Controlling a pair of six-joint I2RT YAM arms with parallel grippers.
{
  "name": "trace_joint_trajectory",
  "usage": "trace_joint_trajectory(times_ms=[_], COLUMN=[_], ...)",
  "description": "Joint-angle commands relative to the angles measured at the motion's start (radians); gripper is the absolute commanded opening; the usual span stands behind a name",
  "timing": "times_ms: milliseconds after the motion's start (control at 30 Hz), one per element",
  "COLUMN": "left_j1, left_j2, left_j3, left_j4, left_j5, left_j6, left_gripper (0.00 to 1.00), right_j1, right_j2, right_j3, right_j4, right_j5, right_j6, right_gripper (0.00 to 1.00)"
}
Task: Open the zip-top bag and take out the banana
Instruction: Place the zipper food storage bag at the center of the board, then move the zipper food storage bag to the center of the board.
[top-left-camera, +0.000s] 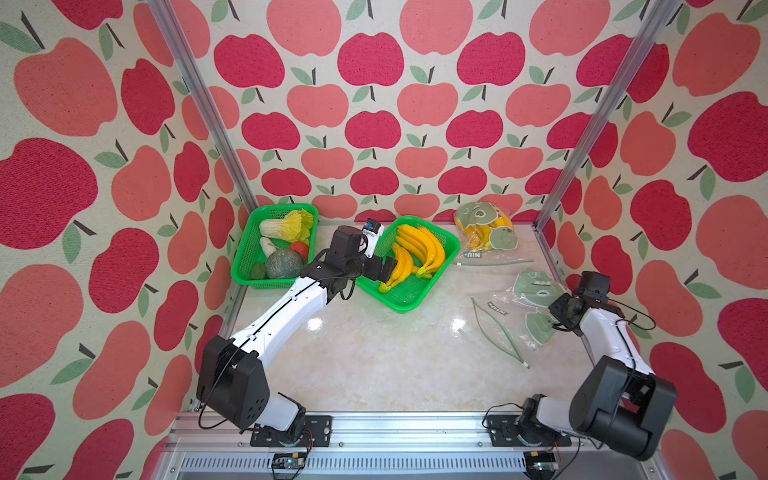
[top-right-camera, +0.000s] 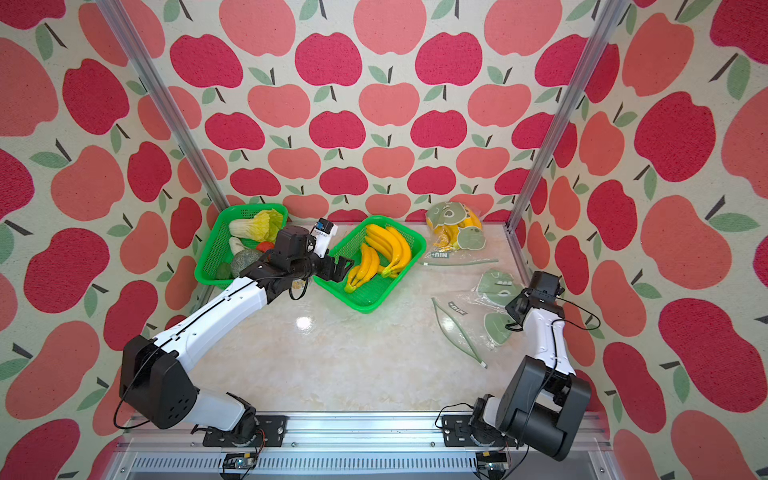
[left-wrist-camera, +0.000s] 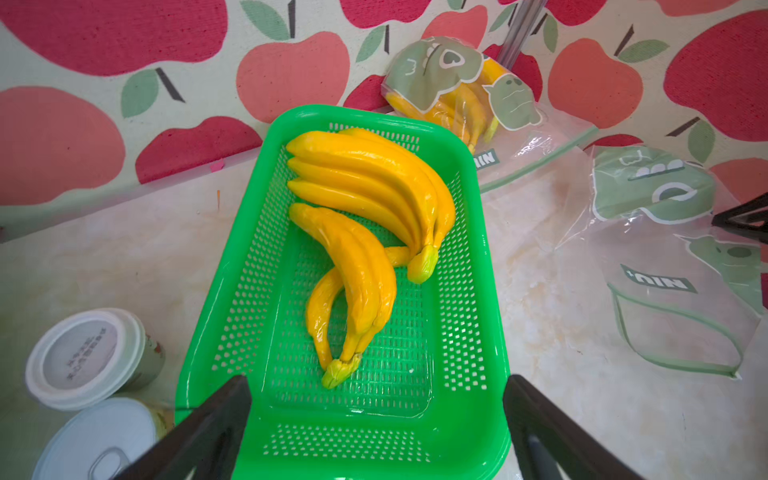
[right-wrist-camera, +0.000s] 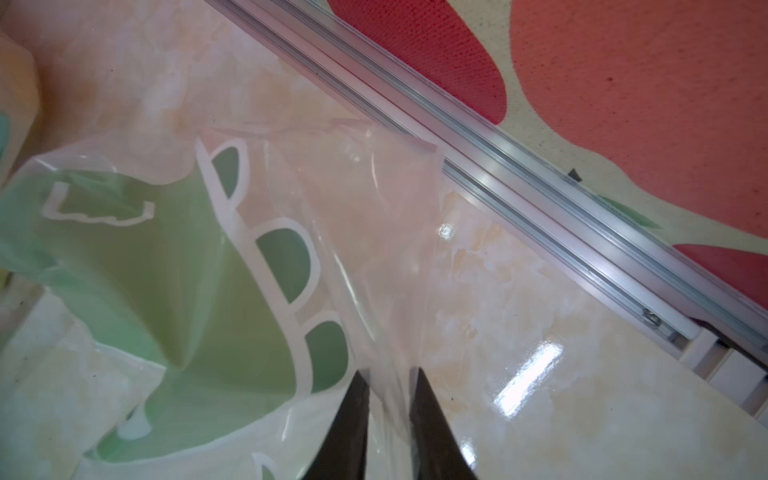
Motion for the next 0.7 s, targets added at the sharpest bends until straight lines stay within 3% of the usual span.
trace_joint_trajectory(times_ms=[0, 233, 500, 667], left_j1=[0.033, 0.033, 0.033, 0.014], left_j2=[-0.064, -0.110, -0.071, -0.083], left_j3=[-0.069, -0.148, -0.148, -0.148], left_j4=[0.049, 0.072, 0.084, 0.061], left_j5=[-0.022, -0.036, 0.024, -0.028], left_j6=[-0.125, -0.177, -0.201, -0.185], left_gripper=[0.98, 0.98, 0.98, 0.98], right_j1=[0.014, 0.232, 0.325, 0.335], right_j2=[-0.002, 0.008, 0.253, 0.436], right_j3=[0.076, 0.249, 0.380, 0.451], right_j4=[-0.046, -0.143, 0.013, 0.125], right_j5=[0.056, 0.164, -0.086, -0.173], right_j6=[0.014, 0.076, 0.152, 0.227], right_gripper=[0.48, 0.72, 0.73, 0.74])
